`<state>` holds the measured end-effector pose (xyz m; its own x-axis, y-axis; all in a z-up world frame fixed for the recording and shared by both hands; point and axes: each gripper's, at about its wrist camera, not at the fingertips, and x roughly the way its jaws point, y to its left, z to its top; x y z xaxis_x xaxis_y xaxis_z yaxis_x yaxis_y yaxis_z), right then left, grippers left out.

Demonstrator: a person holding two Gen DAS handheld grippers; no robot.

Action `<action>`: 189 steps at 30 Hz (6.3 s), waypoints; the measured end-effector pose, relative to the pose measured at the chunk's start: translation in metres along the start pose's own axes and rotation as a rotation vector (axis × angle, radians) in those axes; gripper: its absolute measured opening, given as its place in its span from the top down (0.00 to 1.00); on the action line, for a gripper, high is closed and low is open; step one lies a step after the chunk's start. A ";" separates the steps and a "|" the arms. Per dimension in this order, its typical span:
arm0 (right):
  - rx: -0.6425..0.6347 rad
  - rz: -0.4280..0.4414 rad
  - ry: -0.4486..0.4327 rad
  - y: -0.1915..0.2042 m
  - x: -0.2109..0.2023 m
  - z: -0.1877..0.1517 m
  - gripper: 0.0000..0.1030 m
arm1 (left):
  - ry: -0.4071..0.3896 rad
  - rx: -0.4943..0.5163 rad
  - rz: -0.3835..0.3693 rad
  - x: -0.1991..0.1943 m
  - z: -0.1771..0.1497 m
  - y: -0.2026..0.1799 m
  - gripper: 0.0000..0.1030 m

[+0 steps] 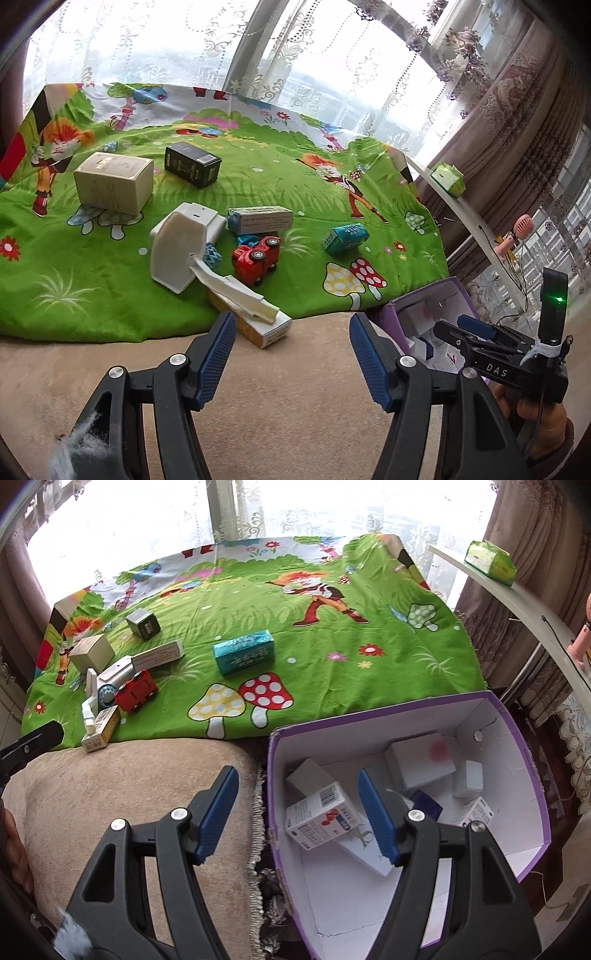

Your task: Organize rigid objects

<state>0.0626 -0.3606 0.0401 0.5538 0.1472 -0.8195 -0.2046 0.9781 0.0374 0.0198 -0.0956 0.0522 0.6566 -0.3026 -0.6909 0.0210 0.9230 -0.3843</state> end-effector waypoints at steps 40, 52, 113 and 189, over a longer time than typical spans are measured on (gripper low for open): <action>-0.097 0.142 0.088 0.069 0.042 0.017 0.29 | 0.113 -0.240 0.114 0.065 0.055 0.092 0.20; -0.100 0.197 0.110 0.084 0.052 0.027 0.29 | 0.182 -0.172 0.081 0.085 0.058 0.092 0.26; -0.229 0.244 0.058 0.139 0.037 0.036 0.67 | -0.002 0.091 0.254 0.001 0.029 0.012 0.41; 0.152 -0.110 -0.014 -0.074 -0.013 -0.012 0.43 | 0.075 0.383 0.236 0.065 0.001 -0.144 0.24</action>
<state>0.0610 -0.4366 0.0407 0.5779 0.0396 -0.8152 -0.0184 0.9992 0.0355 0.0600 -0.2477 0.0632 0.6205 -0.0767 -0.7805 0.1640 0.9859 0.0335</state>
